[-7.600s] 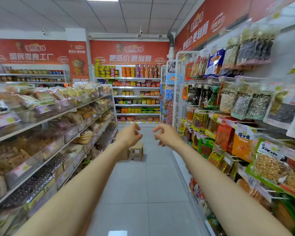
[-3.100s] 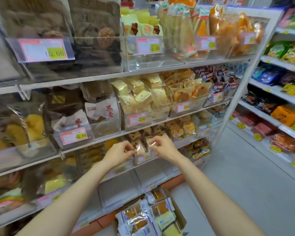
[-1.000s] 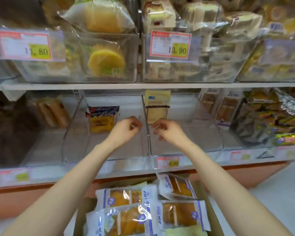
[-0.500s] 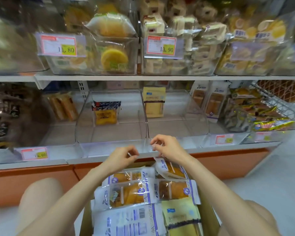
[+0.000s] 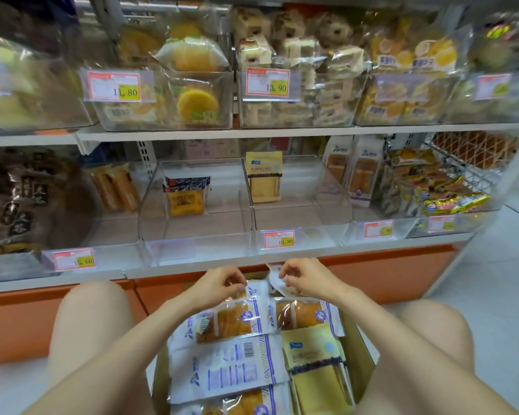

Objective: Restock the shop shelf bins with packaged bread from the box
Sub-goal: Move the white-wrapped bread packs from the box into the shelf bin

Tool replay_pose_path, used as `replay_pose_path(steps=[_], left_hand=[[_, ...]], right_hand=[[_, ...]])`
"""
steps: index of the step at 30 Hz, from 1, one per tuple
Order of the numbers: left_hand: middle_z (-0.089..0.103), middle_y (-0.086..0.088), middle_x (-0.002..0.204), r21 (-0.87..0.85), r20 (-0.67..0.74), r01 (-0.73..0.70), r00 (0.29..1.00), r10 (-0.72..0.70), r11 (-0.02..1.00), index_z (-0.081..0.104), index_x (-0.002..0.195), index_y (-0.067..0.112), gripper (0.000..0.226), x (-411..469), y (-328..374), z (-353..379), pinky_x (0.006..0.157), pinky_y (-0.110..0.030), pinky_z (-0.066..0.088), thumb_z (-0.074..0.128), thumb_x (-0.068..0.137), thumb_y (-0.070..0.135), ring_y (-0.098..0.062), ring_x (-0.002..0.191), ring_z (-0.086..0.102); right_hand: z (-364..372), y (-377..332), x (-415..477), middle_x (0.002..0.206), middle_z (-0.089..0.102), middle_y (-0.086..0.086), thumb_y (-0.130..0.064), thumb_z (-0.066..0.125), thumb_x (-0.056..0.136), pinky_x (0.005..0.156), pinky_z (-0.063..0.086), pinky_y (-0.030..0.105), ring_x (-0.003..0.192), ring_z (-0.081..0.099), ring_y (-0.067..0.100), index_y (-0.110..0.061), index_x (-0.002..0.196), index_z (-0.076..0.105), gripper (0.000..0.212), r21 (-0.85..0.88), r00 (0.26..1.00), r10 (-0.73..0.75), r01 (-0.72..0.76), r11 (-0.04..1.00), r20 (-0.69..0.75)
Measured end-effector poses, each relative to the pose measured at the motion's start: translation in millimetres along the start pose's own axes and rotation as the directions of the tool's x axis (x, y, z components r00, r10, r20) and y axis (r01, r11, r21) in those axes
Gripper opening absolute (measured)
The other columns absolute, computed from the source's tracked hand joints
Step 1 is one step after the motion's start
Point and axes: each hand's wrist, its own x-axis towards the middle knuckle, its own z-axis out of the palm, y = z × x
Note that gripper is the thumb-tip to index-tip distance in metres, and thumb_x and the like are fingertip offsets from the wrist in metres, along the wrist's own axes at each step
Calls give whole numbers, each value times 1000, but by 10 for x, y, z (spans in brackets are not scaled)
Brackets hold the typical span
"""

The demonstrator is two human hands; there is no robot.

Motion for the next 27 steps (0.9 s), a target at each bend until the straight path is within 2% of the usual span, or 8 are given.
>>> replay_pose_path(steps=[4,9,12,15,19,21,24,27], left_hand=[[65,2,92,19,19,13,1000,-13,1000,63,99,13,10,123,-71,83,64,-9,45,57,92,16,-3,75,59],[63,5,91,84,30,85,996,-88,993,59,92,21,2,373,-147,309,76,-25,50,58,91,23,-8,79,59],[63,4,95,170,-44,227,974,-223,959,58,99,22,24,608,-123,473,77,-31,49,56,89,44,-13,87,59],[62,0,95,208,-30,329,943,-330,921,55,100,17,42,890,-44,674,71,-29,45,52,86,57,-15,84,56],[60,-4,95,186,-49,330,944,-326,926,55,92,15,19,1110,38,868,73,-29,44,54,92,34,-19,88,58],[59,-4,93,91,-59,284,958,-279,955,48,81,18,13,1116,22,888,69,-26,41,55,92,21,-18,84,55],[58,-3,86,-116,-67,149,985,-158,982,42,72,19,23,1003,12,774,69,-27,45,54,90,10,-15,78,55],[58,-11,85,-420,-53,68,994,-99,905,45,75,9,18,843,21,570,67,-27,56,53,91,4,-15,77,63]], right_hand=[[-18,105,55,97,66,-3,-20,57,91,74,52,32,74,57,10,-21,101,65,12,-87,999,44,-45,995,-8],[70,371,129,97,61,-7,-25,60,88,75,45,28,91,57,13,-24,102,63,14,-142,982,185,-188,972,-31],[165,507,171,100,63,-7,-26,61,88,76,44,28,93,58,14,-29,94,61,7,-118,973,227,-229,966,-32],[210,630,230,103,64,-5,-26,60,89,78,46,28,94,58,13,-28,97,63,9,-79,965,252,-257,963,-65],[190,795,301,109,62,-6,-27,61,87,87,48,33,101,57,14,-30,103,62,16,-56,959,272,-277,959,-79],[164,871,313,116,59,-4,-26,64,85,91,46,33,108,55,16,-29,112,59,27,-59,954,289,-293,954,-75],[121,904,293,134,47,-3,-27,72,79,101,39,32,124,42,16,-30,134,41,63,-39,972,236,-236,971,-17],[138,872,252,148,27,-4,-34,79,71,111,26,37,136,21,17,-31,147,16,99,2,985,163,-163,987,64]])
